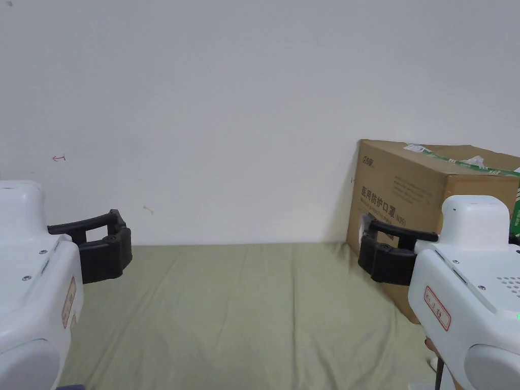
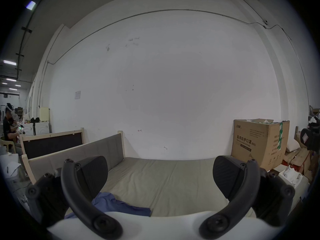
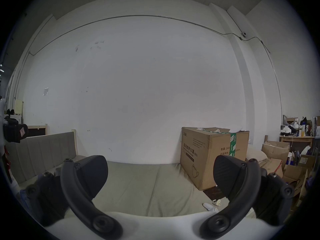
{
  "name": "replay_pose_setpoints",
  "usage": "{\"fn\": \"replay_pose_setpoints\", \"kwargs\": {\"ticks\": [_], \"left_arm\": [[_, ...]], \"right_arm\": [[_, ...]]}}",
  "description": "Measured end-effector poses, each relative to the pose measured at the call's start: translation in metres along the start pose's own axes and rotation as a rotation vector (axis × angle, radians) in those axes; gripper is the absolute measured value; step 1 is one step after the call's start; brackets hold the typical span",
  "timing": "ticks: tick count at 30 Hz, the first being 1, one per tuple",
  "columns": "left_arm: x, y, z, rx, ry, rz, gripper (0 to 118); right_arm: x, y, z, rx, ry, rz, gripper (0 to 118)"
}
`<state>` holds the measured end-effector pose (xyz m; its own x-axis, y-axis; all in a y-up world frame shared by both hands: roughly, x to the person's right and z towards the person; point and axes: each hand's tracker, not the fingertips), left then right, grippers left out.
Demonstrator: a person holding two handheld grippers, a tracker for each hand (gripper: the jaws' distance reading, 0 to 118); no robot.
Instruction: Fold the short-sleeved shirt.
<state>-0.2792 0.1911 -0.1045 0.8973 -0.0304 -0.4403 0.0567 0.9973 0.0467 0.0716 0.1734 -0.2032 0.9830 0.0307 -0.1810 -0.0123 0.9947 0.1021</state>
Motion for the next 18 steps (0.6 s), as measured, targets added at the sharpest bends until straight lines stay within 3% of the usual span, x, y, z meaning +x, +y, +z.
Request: {"fn": "replay_pose_setpoints", "kwargs": {"ticks": [7, 8, 9, 10, 11, 12, 13, 14, 15, 16, 18], "left_arm": [[0.000, 0.000, -0.001, 0.000, 0.026, -0.020, 117], [0.001, 0.000, -0.002, -0.006, 0.026, -0.034, 108], [0.002, 0.000, -0.002, -0.018, 0.016, -0.050, 86], [0.002, 0.000, -0.001, -0.022, -0.001, -0.063, 32], [0.003, 0.000, 0.000, -0.020, 0.001, -0.062, 0], [0.004, -0.002, -0.001, -0.020, 0.005, -0.060, 0], [0.001, -0.005, -0.002, 0.002, 0.032, -0.020, 0], [-0.002, -0.005, 0.002, -0.001, 0.022, -0.015, 0], [-0.003, -0.004, 0.003, -0.027, -0.002, -0.006, 0], [-0.003, -0.005, 0.003, -0.035, 0.002, -0.005, 0], [-0.001, -0.008, 0.007, -0.031, -0.006, -0.015, 0]], "right_arm": [[-0.001, 0.003, 0.003, 0.011, -0.001, 0.001, 118], [-0.001, 0.004, 0.005, 0.016, -0.001, -0.001, 118], [-0.001, 0.004, 0.008, 0.021, 0.005, -0.003, 118], [-0.001, 0.005, 0.011, 0.024, 0.010, -0.005, 115], [-0.002, 0.005, 0.014, 0.023, 0.023, 0.002, 105], [-0.004, 0.005, 0.016, 0.015, 0.034, 0.012, 73], [-0.005, 0.005, 0.019, -0.007, 0.054, 0.033, 0], [-0.008, 0.004, 0.022, -0.002, 0.050, 0.035, 0], [-0.011, -0.002, 0.022, 0.018, -0.031, 0.026, 0], [-0.009, -0.014, 0.023, 0.037, -0.052, -0.019, 0], [-0.006, -0.024, 0.019, -0.053, 0.032, -0.057, 0]]}}
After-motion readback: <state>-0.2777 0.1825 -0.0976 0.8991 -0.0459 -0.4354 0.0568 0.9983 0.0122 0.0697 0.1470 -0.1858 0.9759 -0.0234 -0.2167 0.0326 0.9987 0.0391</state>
